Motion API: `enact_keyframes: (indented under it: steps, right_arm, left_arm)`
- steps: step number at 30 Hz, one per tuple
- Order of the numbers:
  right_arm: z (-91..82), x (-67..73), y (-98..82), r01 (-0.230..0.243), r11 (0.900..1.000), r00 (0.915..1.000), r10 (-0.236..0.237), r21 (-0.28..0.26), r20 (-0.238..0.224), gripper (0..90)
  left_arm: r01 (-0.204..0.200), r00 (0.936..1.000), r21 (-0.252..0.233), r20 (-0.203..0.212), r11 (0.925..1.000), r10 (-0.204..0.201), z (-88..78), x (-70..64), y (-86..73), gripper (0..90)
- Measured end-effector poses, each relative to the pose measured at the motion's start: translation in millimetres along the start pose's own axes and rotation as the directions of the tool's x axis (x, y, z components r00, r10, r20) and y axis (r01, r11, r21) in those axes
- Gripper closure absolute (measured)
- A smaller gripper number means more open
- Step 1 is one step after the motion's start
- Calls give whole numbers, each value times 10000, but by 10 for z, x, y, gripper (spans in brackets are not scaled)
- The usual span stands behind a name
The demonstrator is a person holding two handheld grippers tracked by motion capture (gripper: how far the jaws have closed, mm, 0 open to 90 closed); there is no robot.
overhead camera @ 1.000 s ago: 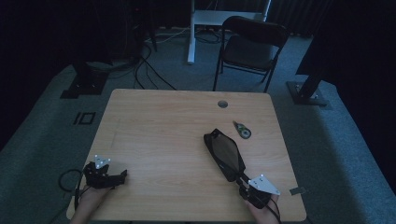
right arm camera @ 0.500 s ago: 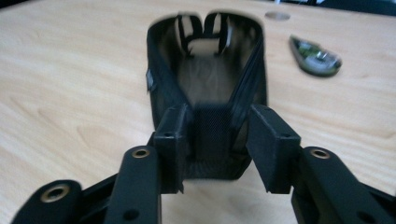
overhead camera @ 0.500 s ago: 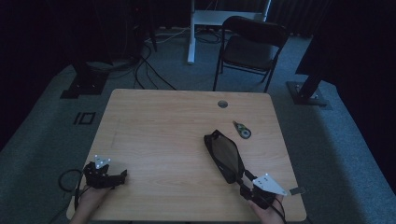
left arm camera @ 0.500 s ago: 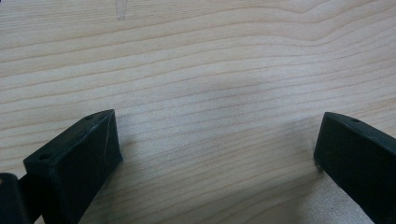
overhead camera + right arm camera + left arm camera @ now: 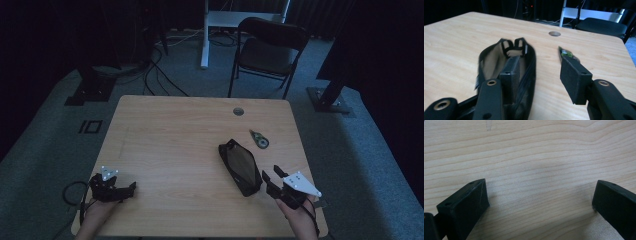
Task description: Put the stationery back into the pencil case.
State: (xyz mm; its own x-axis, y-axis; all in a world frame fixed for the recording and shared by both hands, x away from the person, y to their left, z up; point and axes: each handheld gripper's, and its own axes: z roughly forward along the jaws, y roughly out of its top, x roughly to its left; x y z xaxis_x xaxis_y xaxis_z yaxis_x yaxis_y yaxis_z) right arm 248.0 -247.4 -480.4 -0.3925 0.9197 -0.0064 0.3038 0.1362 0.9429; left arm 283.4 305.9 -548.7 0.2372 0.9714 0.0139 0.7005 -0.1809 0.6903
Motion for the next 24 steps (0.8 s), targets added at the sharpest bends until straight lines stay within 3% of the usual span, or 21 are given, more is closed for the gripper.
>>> enact_keyframes:
  steps: [8,16,24]
  right_arm:
    - [265,-199,114,71,10000,10000,-71,-49,69,391]
    - [531,-333,152,120,9997,9991,-129,212,396,381]
    - [788,-481,147,-67,9981,9993,44,613,377,366]
  left_arm:
    - [-3,10000,4,0,10000,3,0,0,0,5]
    - [-2,10000,5,2,10000,2,0,0,0,5]
    - [14,10000,-12,6,10000,-14,0,-1,0,6]
